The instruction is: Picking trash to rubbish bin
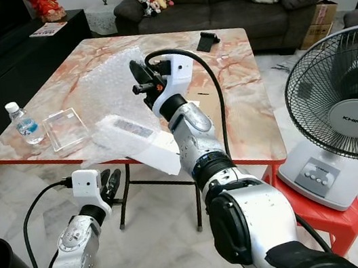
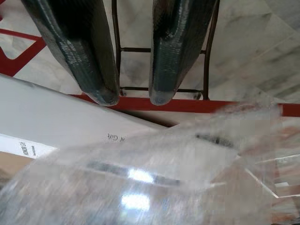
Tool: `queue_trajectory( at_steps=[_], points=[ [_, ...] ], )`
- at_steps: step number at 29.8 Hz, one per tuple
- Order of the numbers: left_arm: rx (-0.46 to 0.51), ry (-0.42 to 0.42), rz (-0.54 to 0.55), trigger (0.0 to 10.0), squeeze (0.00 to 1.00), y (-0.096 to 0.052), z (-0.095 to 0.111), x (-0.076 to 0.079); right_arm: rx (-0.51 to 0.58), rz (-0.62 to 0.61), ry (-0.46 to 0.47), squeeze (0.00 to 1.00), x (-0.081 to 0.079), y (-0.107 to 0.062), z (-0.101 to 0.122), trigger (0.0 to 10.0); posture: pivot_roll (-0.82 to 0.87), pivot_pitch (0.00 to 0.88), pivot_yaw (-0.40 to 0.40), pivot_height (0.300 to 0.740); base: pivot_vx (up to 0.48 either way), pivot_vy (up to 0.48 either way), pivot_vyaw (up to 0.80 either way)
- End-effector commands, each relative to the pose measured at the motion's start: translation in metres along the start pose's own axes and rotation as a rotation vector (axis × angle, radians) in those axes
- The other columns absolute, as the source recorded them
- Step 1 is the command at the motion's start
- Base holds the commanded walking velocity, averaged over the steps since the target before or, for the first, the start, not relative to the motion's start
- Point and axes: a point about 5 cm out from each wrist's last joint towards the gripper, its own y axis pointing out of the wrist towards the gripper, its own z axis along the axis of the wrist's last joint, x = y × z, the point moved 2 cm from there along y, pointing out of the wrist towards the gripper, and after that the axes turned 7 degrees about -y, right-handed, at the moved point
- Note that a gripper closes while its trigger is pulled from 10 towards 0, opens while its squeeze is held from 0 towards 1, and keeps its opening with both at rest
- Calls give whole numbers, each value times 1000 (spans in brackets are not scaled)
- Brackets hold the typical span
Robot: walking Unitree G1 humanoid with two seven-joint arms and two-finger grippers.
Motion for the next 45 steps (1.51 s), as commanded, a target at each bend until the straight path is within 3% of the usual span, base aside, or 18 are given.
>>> queue_trajectory(
  at_steps=[1,11,15,18,20,25,26,27,31,32,34,41,45],
  points=[
    [13,-18,16,10000,0,-5,-1,-4,12,-10,-7,0,6,-10,-5,10000,94,13,-56,740,0,0,0],
    [-34,-1,43,10000,0,-19,-15,-17,26,-56,4,0,25,-66,-31,10000,58,4,-42,740,0,0,0],
    [-36,1,51,10000,0,-20,-15,-20,4,-83,41,0,30,-89,-41,10000,54,0,-39,740,0,0,0],
    [-40,5,60,10000,0,-22,-16,-24,-1,-65,144,0,30,-109,-48,10000,51,0,-39,740,0,0,0],
    [-43,7,63,10000,0,-23,-17,-26,-24,-54,164,0,30,-119,-52,10000,49,0,-39,740,0,0,0],
    [-55,12,86,10000,0,-26,-19,-33,-177,-95,134,0,40,-155,-80,10000,47,0,-40,740,0,0,0],
    [-60,12,93,10000,0,-28,-21,-35,-218,-123,137,0,44,-167,-89,10000,48,0,-41,740,0,0,0],
    [-70,14,105,10000,0,-31,-24,-38,-295,-189,148,0,52,-190,-104,10000,46,0,-40,740,0,0,0],
    [-105,16,134,10000,0,-38,-33,-46,-450,-322,161,0,63,-230,-130,10000,44,0,-35,740,0,0,0],
    [-105,16,134,10000,0,-38,-33,-46,-450,-322,161,0,63,-230,-130,10000,44,0,-35,740,0,0,0],
    [-156,16,166,10000,0,-49,-45,-55,-592,-447,149,0,67,-264,-150,10000,44,0,-33,740,0,0,0],
    [-244,-1,232,10000,0,-65,-64,-68,-755,-582,110,0,69,-295,-169,10000,47,0,-28,740,0,0,0],
    [-392,-50,299,10000,0,-89,-92,-79,-880,-676,73,0,69,-317,-178,10000,45,0,-25,740,0,0,0]
  ],
)
